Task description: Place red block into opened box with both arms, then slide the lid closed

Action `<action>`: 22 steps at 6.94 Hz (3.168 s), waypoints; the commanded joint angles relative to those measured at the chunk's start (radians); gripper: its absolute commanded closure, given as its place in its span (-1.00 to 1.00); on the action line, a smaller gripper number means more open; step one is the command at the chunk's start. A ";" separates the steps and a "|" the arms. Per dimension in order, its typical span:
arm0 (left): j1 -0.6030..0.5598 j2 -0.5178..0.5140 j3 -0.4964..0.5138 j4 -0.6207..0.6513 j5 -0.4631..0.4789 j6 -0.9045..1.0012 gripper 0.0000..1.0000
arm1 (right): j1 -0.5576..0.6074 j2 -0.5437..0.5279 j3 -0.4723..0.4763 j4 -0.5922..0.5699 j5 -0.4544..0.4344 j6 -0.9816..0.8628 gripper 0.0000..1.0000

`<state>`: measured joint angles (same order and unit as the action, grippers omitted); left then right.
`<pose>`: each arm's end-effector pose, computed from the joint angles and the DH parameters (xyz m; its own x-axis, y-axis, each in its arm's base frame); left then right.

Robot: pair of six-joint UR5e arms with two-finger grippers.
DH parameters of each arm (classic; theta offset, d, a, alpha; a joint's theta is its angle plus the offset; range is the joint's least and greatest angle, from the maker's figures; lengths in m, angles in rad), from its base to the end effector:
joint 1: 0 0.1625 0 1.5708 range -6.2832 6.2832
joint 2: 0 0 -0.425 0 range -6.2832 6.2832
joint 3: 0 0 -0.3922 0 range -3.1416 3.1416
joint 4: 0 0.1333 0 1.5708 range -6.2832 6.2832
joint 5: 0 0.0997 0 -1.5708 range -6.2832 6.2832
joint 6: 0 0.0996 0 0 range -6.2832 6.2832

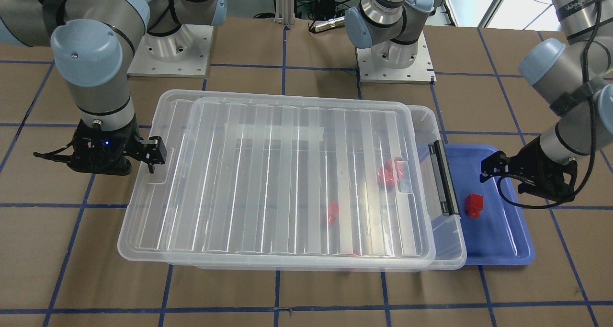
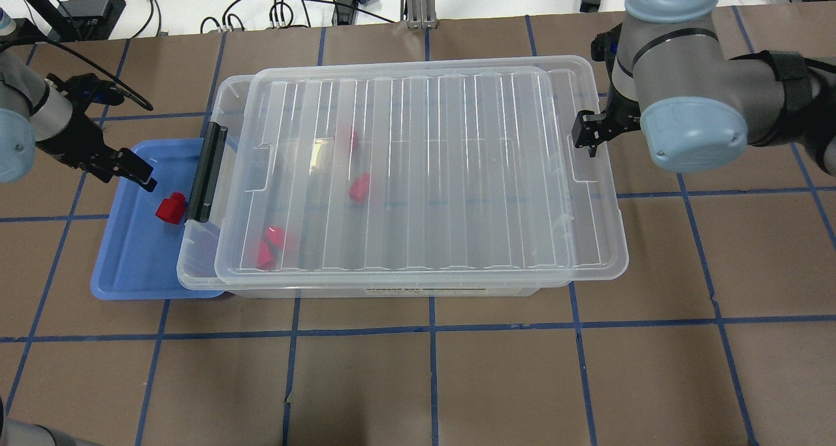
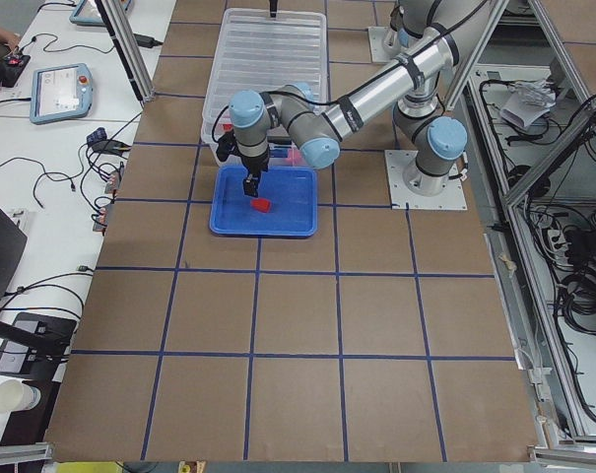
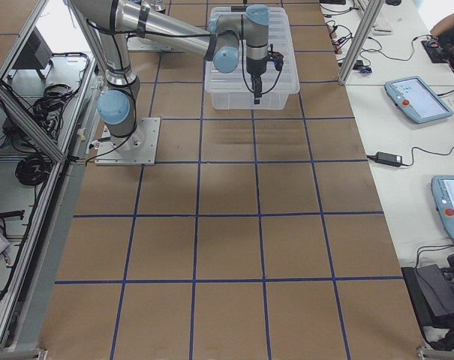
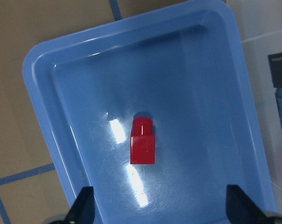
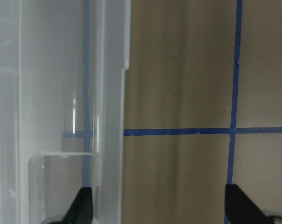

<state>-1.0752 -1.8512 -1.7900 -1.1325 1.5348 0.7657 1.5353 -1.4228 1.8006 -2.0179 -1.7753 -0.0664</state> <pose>0.1437 -0.5536 0.2775 -0.9620 0.2645 0.0684 0.2664 0.9637 0.0193 0.0941 -0.5371 0.3478 -0.9782 -0.0175 0.2067 -0.0296 0.9980 -0.0556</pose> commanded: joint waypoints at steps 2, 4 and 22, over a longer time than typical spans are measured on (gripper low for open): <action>0.011 -0.068 -0.109 0.188 -0.005 0.011 -1.00 | -0.114 0.001 -0.004 0.008 -0.003 -0.070 -1.00; 0.012 -0.092 -0.152 0.221 -0.021 0.033 -0.90 | -0.161 0.002 -0.007 0.019 -0.001 -0.076 -1.00; -0.459 0.083 0.112 -0.139 -0.044 -0.758 0.60 | 0.003 -0.120 -0.328 0.493 0.218 0.031 -1.00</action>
<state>-1.4992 -1.7537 -1.6296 -1.3486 1.4900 0.0483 1.5307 -1.5425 1.4753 -1.5304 -1.5606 -0.0454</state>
